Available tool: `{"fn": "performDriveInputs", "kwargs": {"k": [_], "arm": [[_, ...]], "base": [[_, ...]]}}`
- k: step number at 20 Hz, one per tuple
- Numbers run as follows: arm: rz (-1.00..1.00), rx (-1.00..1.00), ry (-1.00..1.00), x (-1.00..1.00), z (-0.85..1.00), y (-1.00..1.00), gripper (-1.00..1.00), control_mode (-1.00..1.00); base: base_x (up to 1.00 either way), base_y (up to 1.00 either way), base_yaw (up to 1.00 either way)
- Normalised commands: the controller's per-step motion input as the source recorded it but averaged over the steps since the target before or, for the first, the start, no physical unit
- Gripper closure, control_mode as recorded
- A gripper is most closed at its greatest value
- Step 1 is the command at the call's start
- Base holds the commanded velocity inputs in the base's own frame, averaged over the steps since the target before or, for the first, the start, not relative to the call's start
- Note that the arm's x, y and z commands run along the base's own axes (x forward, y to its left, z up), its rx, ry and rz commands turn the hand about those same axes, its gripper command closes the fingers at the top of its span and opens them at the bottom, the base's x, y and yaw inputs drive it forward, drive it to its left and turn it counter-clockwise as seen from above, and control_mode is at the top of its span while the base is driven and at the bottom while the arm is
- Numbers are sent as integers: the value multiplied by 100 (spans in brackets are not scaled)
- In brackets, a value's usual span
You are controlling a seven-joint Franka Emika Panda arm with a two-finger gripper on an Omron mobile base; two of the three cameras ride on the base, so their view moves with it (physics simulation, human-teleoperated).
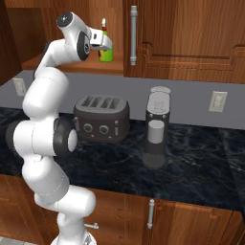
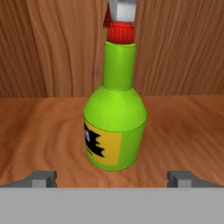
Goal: Open the cabinet. Pick the spray and place it next to the sink. Then close the cabinet.
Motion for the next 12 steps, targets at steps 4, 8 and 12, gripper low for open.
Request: {"fn": "performDriveInputs", "kwargs": {"k": [4, 8, 12], "arm": [[0, 0, 0, 14, 0, 0, -100, -100], [0, 0, -1, 19, -1, 0, -100, -100], [0, 0, -2, 29, -7, 0, -100, -100]], "base": [[0, 0, 0], [0, 0, 0], [0, 0, 0]]}}
